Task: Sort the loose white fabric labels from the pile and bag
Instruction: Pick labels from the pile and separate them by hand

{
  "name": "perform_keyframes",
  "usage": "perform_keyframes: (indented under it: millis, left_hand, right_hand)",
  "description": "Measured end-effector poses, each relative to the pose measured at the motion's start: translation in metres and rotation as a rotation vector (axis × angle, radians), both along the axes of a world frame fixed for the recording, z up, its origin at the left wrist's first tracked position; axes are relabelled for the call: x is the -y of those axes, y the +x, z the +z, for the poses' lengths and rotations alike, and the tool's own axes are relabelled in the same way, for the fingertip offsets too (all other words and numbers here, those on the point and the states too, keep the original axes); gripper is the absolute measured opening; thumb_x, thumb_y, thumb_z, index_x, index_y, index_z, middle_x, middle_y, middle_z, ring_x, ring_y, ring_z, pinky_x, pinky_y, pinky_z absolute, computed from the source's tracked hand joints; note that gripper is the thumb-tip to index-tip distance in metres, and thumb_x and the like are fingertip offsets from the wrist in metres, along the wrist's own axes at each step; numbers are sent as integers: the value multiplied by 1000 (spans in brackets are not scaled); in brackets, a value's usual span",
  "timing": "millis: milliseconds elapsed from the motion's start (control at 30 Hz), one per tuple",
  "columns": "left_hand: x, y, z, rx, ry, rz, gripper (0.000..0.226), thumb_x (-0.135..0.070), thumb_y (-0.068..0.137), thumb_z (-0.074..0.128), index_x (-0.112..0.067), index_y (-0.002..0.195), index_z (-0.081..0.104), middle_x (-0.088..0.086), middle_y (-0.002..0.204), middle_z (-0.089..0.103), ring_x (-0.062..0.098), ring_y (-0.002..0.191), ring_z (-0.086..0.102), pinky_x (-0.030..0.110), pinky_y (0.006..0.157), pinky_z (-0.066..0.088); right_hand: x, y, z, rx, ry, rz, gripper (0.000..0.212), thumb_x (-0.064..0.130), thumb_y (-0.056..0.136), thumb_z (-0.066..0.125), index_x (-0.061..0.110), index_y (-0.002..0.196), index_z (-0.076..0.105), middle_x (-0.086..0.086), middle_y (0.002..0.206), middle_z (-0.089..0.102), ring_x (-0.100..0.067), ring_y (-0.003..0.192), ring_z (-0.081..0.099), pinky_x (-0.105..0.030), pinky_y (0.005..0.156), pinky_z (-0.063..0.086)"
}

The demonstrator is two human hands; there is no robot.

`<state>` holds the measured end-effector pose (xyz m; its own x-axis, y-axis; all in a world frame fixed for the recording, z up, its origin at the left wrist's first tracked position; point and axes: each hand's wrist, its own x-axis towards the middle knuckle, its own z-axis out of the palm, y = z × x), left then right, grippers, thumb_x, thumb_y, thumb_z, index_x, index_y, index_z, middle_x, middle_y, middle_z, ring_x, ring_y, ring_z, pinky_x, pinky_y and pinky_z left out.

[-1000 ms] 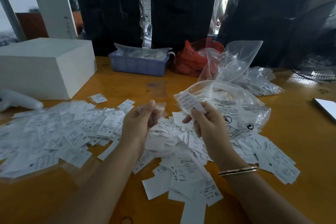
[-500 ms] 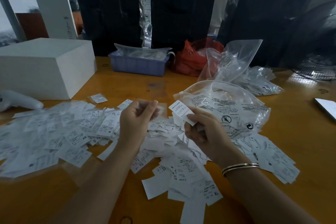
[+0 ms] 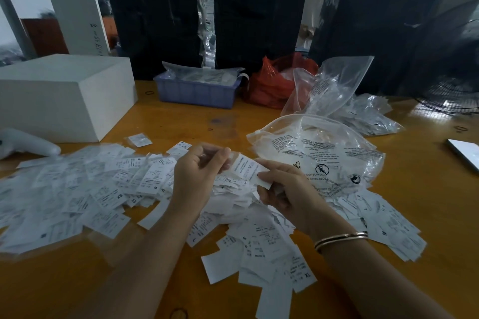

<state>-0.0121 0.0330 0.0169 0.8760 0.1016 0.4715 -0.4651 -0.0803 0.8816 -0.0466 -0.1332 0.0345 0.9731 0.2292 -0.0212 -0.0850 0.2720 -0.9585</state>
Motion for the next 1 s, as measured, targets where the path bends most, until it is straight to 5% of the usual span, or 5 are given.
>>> perform_keyframes:
  millis: [167, 333, 567, 800, 1000]
  left_hand:
    - [2, 0, -2, -81, 44, -86, 5, -31, 81, 69, -28, 83, 65, -16, 75, 70, 1, 67, 66, 12, 57, 51]
    - [2, 0, -1, -281, -66, -347, 15, -16, 83, 70, -23, 97, 68, -2, 87, 75, 11, 74, 70, 17, 61, 52]
    - [-2, 3, 0, -384, -203, -283, 16, -15, 80, 73, -22, 93, 68, 2, 88, 75, 9, 72, 69, 16, 59, 51]
    - [2, 0, -1, -369, -44, -283, 16, -19, 76, 76, -28, 88, 71, 0, 83, 74, 14, 76, 71, 20, 60, 54]
    - [1, 1, -1, -384, -103, -224, 13, -21, 77, 76, -28, 87, 70, 0, 82, 74, 16, 75, 71, 22, 58, 53]
  right_hand:
    - [1, 0, 0, 24, -222, 10, 32, -3, 93, 46, 17, 111, 64, -9, 63, 56, -6, 43, 46, -15, 44, 37]
    - [4, 5, -5, 166, -473, -86, 43, 15, 92, 59, 27, 130, 45, 4, 55, 56, -9, 51, 47, -19, 50, 38]
    - [9, 8, -5, 116, -205, -150, 5, 9, 93, 54, 9, 98, 57, -6, 65, 64, -8, 42, 35, -14, 38, 30]
    - [0, 10, -12, 121, -342, -179, 15, 3, 88, 58, 13, 78, 61, -6, 61, 67, -8, 36, 35, -18, 36, 28]
    - [1, 10, -12, 114, -133, -174, 14, 11, 91, 58, 13, 78, 61, -9, 60, 62, -9, 35, 33, -16, 35, 26]
